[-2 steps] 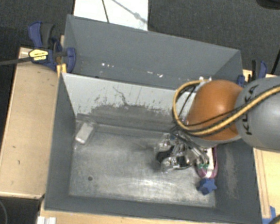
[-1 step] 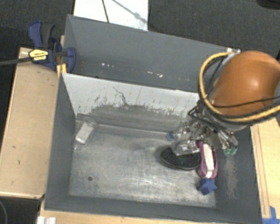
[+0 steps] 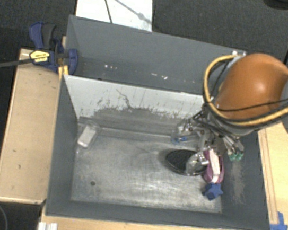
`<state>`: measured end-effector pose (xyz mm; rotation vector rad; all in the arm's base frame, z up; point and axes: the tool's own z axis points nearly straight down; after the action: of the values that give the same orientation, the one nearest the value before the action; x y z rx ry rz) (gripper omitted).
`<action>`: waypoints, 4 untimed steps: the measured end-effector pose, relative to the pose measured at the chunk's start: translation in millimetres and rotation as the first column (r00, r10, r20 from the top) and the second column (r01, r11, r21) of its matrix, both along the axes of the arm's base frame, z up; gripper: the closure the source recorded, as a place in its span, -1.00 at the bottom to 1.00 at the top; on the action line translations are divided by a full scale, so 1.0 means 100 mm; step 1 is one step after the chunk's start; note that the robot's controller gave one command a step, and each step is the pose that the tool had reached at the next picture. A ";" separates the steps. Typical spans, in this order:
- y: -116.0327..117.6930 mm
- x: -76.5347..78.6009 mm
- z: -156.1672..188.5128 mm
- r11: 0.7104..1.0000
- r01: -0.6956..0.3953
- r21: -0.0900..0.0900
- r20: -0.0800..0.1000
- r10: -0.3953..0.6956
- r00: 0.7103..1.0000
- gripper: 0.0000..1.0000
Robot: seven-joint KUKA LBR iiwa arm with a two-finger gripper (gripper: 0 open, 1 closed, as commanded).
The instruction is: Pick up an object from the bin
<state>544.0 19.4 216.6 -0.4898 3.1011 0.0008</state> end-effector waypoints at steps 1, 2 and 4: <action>-0.34 0.25 -1.20 1.000 -0.009 -0.001 -0.005 0.009 1.000 -1.00; -0.32 0.27 -1.15 1.000 -0.007 0.001 0.001 0.007 1.000 1.00; -0.39 0.26 -0.11 0.997 -0.077 0.000 0.001 0.077 0.997 -1.00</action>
Offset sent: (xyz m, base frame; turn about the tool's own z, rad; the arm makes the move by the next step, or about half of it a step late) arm 0.0259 -0.0328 -0.1156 -0.0131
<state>569.7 -19.5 205.3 -0.6086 3.0789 0.0007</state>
